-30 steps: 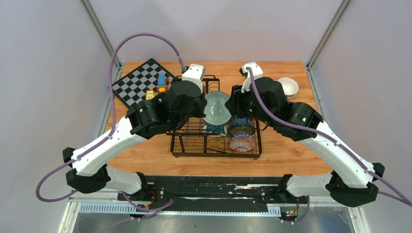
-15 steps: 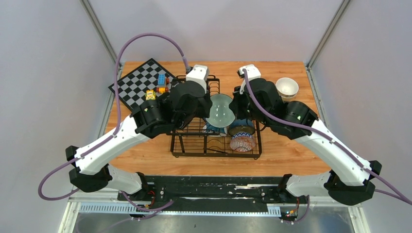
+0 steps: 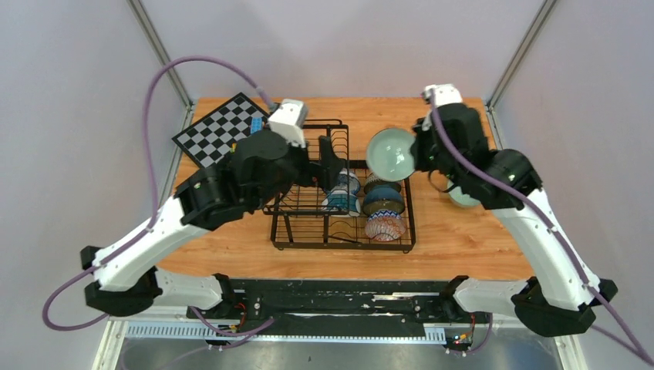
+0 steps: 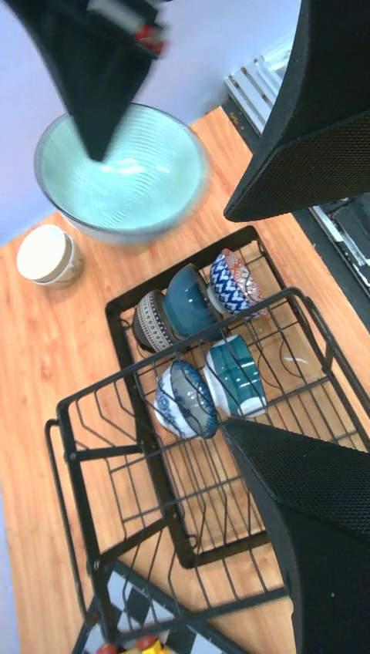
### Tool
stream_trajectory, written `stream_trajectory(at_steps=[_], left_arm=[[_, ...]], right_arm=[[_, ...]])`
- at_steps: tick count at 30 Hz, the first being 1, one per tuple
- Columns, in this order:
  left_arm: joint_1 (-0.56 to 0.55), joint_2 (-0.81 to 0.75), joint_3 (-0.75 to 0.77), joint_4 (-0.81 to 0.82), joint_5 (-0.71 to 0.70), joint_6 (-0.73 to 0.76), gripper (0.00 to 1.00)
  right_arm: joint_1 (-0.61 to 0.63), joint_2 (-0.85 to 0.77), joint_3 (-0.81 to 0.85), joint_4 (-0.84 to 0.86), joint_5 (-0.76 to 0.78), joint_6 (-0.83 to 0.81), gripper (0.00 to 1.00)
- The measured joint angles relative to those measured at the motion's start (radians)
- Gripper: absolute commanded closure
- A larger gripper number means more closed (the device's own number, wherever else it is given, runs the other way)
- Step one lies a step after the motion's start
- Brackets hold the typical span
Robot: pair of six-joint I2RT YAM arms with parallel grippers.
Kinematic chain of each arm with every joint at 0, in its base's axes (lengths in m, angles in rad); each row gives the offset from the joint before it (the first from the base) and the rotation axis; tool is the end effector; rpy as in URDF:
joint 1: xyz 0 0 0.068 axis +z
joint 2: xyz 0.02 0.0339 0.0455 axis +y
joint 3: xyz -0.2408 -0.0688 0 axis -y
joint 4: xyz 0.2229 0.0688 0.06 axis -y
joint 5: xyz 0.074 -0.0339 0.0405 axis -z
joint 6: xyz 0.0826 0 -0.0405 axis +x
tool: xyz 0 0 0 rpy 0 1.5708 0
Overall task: Unload the bowls from the dish rack
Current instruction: Place the bowl with the bowl.
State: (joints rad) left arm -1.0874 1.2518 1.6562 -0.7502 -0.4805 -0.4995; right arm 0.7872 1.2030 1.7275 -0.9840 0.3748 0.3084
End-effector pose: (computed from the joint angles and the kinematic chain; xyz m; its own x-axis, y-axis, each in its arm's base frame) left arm 0.1567 -0.2163 0.4351 -0.4176 -0.1184 -0.9009 0.4363 0.8435 -0.3131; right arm 0.1848 0.1427 0.4348 -0.4281 -0.0294 -0.9033 -0.3124 0.9427 0.1174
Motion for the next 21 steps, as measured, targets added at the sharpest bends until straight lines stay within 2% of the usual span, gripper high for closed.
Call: stream_trajectory(at_steps=[4,9,14,21], left_arm=[[0.000,-0.196,-0.171,0.104,-0.031,0.025,0.00],[0.000,-0.382,-0.330,0.174,-0.098,0.050,0.00],[0.000,-0.457,-0.432,0.233,-0.132,0.067,0.00],[0.000,-0.491,-0.535,0.262,-0.124,0.065,0.00]], right_arm=[[-0.275,-0.060,-0.064,-0.005,-0.008,0.008,1.00],[-0.549,-0.179,-0.349,0.039,-0.044,0.104,1.00],[-0.738,-0.232,-0.599,0.139,-0.075,0.232,1.00],[-0.935,-0.190,-0.693,0.272,-0.099,0.317,1.00]])
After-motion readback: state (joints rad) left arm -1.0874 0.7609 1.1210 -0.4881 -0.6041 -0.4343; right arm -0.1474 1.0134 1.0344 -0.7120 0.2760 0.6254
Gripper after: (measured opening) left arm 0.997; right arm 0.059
